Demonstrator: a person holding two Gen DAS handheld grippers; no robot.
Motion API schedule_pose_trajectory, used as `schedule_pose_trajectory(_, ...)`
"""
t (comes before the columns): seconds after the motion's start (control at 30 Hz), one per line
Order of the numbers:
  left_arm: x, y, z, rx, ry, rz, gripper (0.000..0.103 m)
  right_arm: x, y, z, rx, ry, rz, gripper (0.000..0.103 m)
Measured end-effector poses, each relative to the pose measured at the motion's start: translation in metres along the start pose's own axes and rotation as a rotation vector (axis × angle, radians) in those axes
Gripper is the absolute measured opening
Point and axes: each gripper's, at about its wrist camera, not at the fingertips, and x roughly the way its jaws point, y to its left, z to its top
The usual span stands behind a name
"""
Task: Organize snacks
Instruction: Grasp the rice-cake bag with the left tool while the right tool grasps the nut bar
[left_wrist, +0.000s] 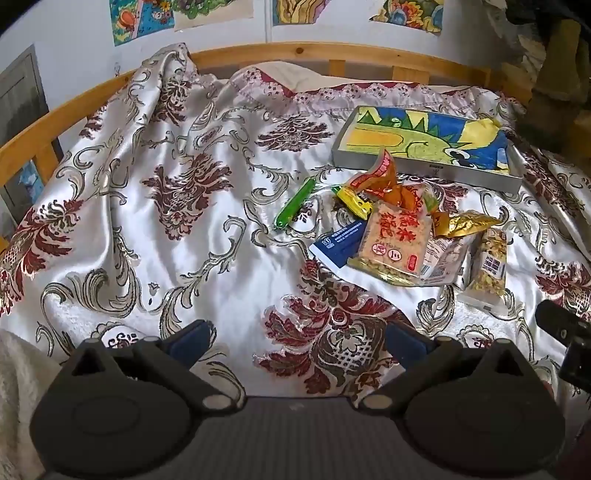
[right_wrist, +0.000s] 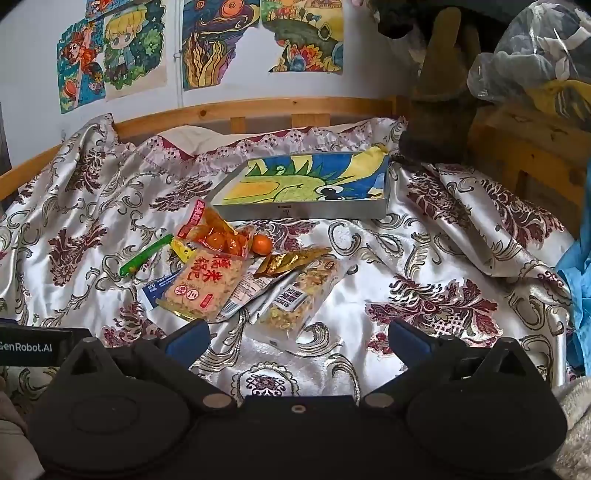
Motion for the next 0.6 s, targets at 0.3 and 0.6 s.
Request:
schedule_pose_trajectory(0.3, 0.009, 0.005, 0.014, -0.019, 0.04, 0.0, 0.103, 0.007, -0.011, 0.014, 0.089, 0.07, 0.013, 0.102)
schedule_pose_trajectory(0.6, 0.023, -0.008, 0.048, 0.039, 0.044, -0.008, 0.103, 0.046, -0.025, 0.048, 0.086, 0.152, 0.062, 0.102)
